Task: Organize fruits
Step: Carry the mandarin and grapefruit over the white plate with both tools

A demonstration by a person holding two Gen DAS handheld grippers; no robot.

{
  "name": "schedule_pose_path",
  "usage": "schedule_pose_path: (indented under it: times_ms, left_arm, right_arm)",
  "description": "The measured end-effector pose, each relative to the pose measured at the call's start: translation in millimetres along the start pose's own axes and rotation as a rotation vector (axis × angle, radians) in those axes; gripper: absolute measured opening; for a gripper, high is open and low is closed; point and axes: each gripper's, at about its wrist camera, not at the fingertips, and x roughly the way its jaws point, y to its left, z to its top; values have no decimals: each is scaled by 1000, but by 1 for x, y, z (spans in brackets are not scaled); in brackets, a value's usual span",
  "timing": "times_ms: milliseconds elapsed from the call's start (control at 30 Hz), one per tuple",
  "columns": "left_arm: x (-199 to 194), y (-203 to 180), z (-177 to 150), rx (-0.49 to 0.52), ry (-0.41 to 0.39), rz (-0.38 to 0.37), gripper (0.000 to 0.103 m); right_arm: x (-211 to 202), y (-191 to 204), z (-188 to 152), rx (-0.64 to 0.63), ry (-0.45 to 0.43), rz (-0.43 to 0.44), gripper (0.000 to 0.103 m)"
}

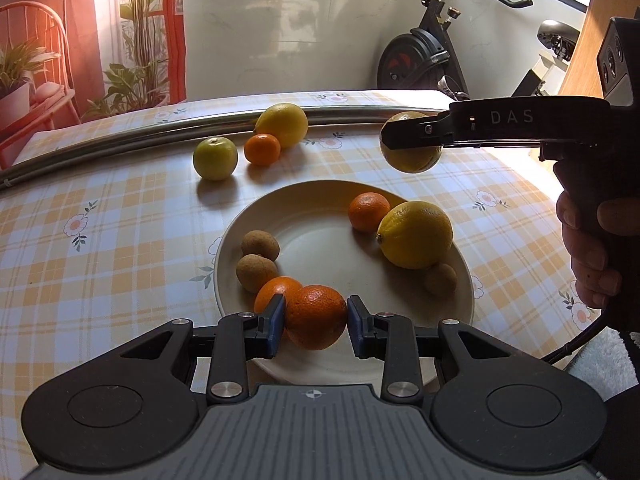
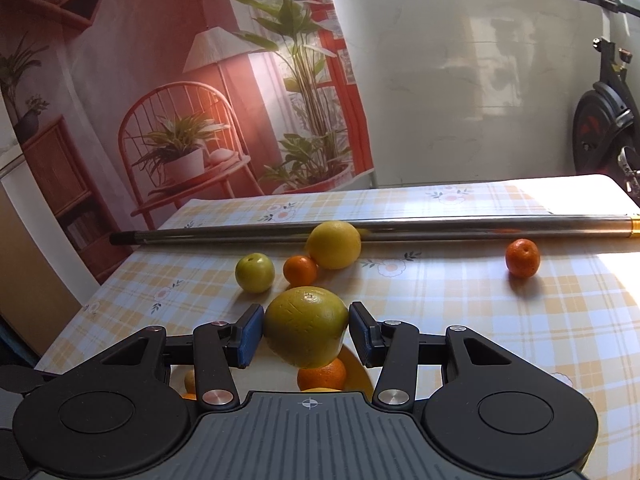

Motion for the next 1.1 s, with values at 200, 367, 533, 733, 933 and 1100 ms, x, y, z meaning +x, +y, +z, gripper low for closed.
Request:
schedule_pose_path:
  times_ms: [200, 367, 533, 733, 933, 1100]
  left_arm:
    - [1, -2, -2, 17, -4, 3, 35]
    - [0, -5, -4, 28, -2, 2, 35]
    - [-1, -8, -7, 30, 7, -10, 35]
    - [1, -4, -9, -2, 32, -17, 35]
    - [3, -1, -11, -31, 44, -27, 35]
    - [6, 0, -12, -38, 56, -24, 35]
  right_arm:
    - [2, 4, -2, -36, 21, 1, 43]
    - [-6, 9, -7, -88, -13, -45, 43]
    - [-17, 13, -12, -133, -32, -42, 43]
    - [-26, 27, -24, -242, -14, -25, 43]
    - [-25, 27, -30, -256, 49, 19, 43]
    - [-22, 30, -38, -287, 127, 91, 43]
